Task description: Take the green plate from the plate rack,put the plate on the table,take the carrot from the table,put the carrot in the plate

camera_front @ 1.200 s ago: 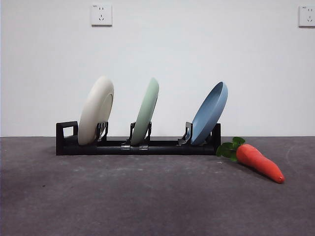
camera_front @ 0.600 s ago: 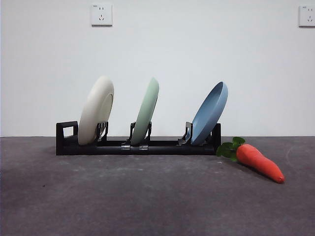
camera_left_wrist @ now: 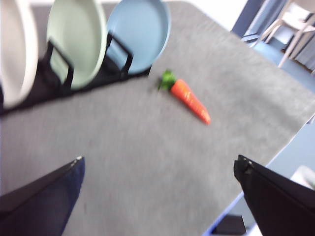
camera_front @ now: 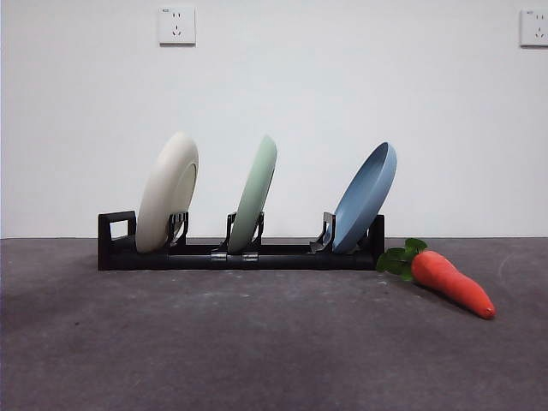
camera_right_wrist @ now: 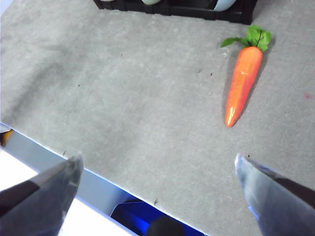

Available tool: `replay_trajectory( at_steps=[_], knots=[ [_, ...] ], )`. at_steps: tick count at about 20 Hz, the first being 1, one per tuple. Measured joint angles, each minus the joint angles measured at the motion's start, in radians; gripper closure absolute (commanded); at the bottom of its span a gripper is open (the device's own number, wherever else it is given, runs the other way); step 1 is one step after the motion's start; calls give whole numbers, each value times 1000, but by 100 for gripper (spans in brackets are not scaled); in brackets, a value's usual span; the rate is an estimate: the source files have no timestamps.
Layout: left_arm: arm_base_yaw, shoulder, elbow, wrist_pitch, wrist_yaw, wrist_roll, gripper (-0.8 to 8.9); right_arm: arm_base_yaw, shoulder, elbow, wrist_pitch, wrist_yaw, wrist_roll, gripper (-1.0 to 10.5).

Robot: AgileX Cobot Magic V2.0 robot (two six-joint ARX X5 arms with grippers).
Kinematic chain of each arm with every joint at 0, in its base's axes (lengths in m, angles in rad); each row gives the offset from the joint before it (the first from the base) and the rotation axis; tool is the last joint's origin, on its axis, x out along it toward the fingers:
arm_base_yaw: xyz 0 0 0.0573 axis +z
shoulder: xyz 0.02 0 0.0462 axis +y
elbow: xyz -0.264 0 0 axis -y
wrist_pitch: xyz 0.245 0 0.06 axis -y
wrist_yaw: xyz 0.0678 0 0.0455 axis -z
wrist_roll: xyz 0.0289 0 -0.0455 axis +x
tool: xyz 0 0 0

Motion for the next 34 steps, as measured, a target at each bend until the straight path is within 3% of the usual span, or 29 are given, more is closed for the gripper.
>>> replay_trajectory(
  at_steps=[6, 13, 21, 24, 34],
  knots=[
    [-163, 270, 204, 219, -47, -69, 192, 0, 29, 0, 0, 0, 4, 349],
    [-361, 691, 475, 409, -307, -89, 192, 0, 62, 0, 0, 0, 7, 349],
    [-400, 1085, 650, 585, -447, -117, 193, 0, 64, 0, 0, 0, 11, 349],
    [-406, 1165, 651, 652, -506, -134, 193, 0, 64, 0, 0, 0, 11, 349],
    [-410, 1323, 652, 702, -542, -166, 193, 0, 65, 0, 0, 0, 11, 350]
  ],
)
